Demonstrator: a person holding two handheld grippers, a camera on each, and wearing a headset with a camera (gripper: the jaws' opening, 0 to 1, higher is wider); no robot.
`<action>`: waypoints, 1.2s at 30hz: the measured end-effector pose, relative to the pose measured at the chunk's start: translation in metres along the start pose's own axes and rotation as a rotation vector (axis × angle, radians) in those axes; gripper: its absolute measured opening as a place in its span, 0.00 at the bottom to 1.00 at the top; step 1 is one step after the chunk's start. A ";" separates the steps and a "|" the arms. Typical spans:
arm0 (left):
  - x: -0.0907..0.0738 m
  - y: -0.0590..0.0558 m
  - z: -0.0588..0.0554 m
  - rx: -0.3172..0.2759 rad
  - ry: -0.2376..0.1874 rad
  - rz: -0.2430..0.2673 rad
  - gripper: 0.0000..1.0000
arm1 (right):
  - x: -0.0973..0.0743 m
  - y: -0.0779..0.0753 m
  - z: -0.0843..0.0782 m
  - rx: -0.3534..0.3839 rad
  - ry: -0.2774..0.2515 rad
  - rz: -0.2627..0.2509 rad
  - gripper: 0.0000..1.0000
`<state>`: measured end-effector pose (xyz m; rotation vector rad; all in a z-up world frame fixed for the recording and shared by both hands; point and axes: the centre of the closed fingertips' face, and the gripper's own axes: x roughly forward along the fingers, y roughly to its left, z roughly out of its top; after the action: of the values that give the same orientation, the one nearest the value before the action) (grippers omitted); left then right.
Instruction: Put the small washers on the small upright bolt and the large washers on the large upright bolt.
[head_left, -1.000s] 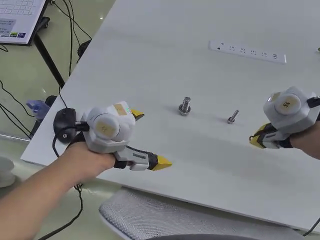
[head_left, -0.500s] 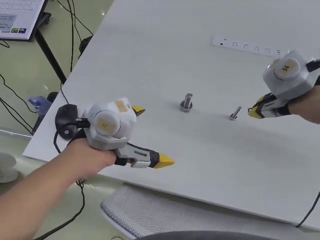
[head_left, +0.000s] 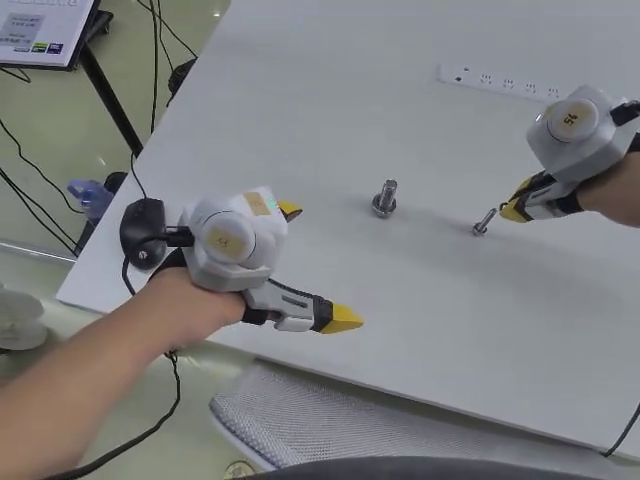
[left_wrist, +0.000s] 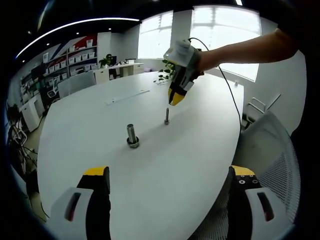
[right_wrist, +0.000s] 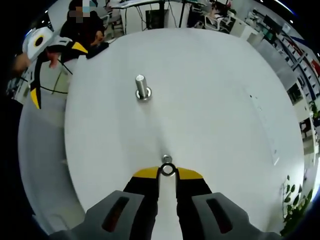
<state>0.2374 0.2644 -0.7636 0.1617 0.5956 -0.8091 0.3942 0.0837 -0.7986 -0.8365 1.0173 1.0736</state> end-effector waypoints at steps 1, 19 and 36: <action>0.000 0.000 0.001 -0.004 -0.003 -0.001 0.99 | 0.002 0.000 0.000 -0.002 0.002 0.002 0.13; 0.001 0.005 -0.003 -0.013 0.007 0.000 0.99 | 0.016 0.001 0.001 -0.012 0.027 0.014 0.13; -0.001 0.008 -0.007 -0.018 0.014 0.001 0.96 | 0.026 0.000 -0.003 -0.017 0.039 0.022 0.13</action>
<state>0.2396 0.2731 -0.7693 0.1508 0.6156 -0.8020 0.3974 0.0880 -0.8237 -0.8645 1.0533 1.0889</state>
